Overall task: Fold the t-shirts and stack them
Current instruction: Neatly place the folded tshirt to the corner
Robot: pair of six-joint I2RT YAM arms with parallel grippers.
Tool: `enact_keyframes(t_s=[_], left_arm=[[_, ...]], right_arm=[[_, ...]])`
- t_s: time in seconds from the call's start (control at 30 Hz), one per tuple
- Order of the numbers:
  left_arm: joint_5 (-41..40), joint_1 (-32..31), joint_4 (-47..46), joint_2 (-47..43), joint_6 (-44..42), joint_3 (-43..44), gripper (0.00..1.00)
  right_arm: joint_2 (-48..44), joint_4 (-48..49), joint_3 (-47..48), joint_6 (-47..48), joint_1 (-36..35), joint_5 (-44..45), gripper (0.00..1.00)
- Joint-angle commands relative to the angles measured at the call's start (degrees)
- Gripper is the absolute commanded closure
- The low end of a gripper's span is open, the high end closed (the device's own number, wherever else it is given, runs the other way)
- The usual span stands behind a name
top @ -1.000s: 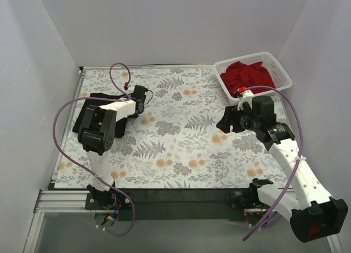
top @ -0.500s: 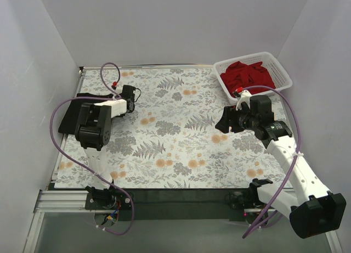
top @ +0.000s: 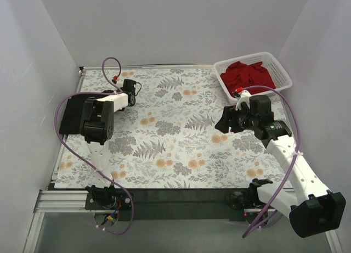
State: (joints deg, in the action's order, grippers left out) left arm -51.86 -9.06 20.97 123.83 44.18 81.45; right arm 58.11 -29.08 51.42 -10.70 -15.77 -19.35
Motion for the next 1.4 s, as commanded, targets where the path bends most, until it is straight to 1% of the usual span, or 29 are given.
enact_keyframes(t_s=[0.0,0.1,0.13,0.2,0.23,0.27,0.3,0.33,0.37,0.4,0.43,0.47,0.5,0.53,0.57,0.6,0.63,0.7,0.73,0.8,0.83,0.93,0.97,1.03,1.07,1.1,1.17,1.2,1.37], left_arm=[[3.4,0.5,5.2,1.9,4.1,2.2,0.53],[4.3,-0.2,9.4,-0.9,8.4,2.0,0.38],[4.3,-0.6,10.1,-1.9,9.4,1.6,0.29],[5.0,-1.9,13.2,-5.3,12.7,1.4,0.2],[7.2,-2.4,14.6,-6.7,13.6,1.7,0.13],[8.1,-3.4,16.7,-8.4,14.5,1.8,0.11],[9.3,-3.9,17.6,-11.7,15.4,1.8,0.1],[11.8,-4.5,18.4,-13.9,15.8,2.1,0.1],[14.0,-5.3,20.4,-15.9,16.5,2.5,0.08],[16.5,-5.4,21.4,-20.8,17.3,2.8,0.07],[19.2,-5.6,22.0,-23.3,19.0,3.0,0.07],[26.0,-5.6,22.3,-26.1,19.7,2.6,0.07],[29.2,-5.7,22.2,-29.5,20.5,2.1,0.07],[32.8,-5.7,21.8,-35.9,21.5,1.4,0.07],[37.7,-5.7,20.8,-39.8,21.7,-0.7,0.07],[39.8,-5.7,20.2,-43.3,22.2,-1.9,0.04],[40.9,-5.7,19.5,-50.9,22.7,-3.5,0.04],[42.1,-5.7,18.1,-58.1,23.6,-8.0,0.03],[41.6,-5.7,17.5,-65.6,23.9,-9.5,0.02],[39.9,-5.7,17.3,-72.6,25.3,-13.8,0.02],[39.4,-5.7,16.7,-78.8,25.8,-15.2,0.02],[37.9,-5.7,15.2,-87.9,25.8,-21.4,0.02],[37.4,-5.7,14.9,-93.5,25.5,-22.8,0.02],[36.2,-5.7,13.6,-98.6,25.2,-26.8,0.02],[35.6,-5.7,13.3,-100.7,25.2,-28.0,0.02],[35.0,-5.7,13.1,-104.8,26.1,-29.2,0.02],[33.8,-5.7,11.6,-108.3,26.3,-32.3,0.02],[33.5,-5.7,11.1,-111.7,26.2,-33.1,0.02],[30.3,-5.7,8.8,-117.9,27.4,-37.6,0.02]], right_arm=[[-2.6,0.1,0.8,-0.5,0.2,1.0,0.4],[-3.4,0.1,0.7,-0.4,0.2,2.4,0.4],[-4.1,0.1,0.8,-0.3,0.1,3.4,0.39],[-5.1,-0.1,1.0,-0.1,0.1,4.9,0.39],[-6.2,-0.4,1.3,0.0,0.1,7.1,0.38],[-6.7,-0.6,1.6,0.1,0.2,8.3,0.38],[-7.4,-0.7,1.8,0.2,0.2,9.5,0.37],[-8.7,-0.9,2.2,0.2,0.2,12.4,0.32],[-9.4,-1.6,2.8,0.2,0.2,14.1,0.3],[-11.2,-1.7,3.1,0.3,0.3,15.6,0.27],[-12.0,-1.6,3.2,0.6,0.3,17.5,0.02],[-13.0,-1.8,3.6,0.8,0.2,18.4,0.02],[-14.8,-1.8,3.7,0.9,0.2,19.0,0.02],[-15.8,-1.8,3.7,0.9,0.2,20.7,0.02],[-17.0,-1.9,3.9,0.9,0.2,21.3,0.02],[-19.1,-2.1,3.9,0.9,0.2,22.1,0.02],[-20.3,-2.0,4.0,0.9,0.2,22.7,0.02],[-23.9,-2.2,4.0,1.2,0.3,25.2,0.02],[-25.4,-2.2,4.0,1.2,0.1,26.9,0.02],[-29.4,-2.1,3.6,1.2,0.1,28.6,0.02],[-30.8,-1.8,3.3,1.1,0.1,30.1,0.02],[-35.7,-0.8,1.9,1.2,0.1,32.4,0.02],[-36.7,-0.6,1.4,1.1,0.1,32.9,0.02],[-39.4,-0.4,0.2,0.8,0.2,33.2,0.02],[-40.1,0.2,-0.1,1.1,0.2,32.5,0.02],[-41.6,0.7,-0.4,1.4,0.1,31.4,0.02],[-43.0,2.1,-1.7,1.6,0.1,29.6,0.02],[-44.0,2.6,-1.9,1.8,0.2,29.1,0.02],[-44.2,3.6,-2.4,2.6,0.1,27.1,0.02]])
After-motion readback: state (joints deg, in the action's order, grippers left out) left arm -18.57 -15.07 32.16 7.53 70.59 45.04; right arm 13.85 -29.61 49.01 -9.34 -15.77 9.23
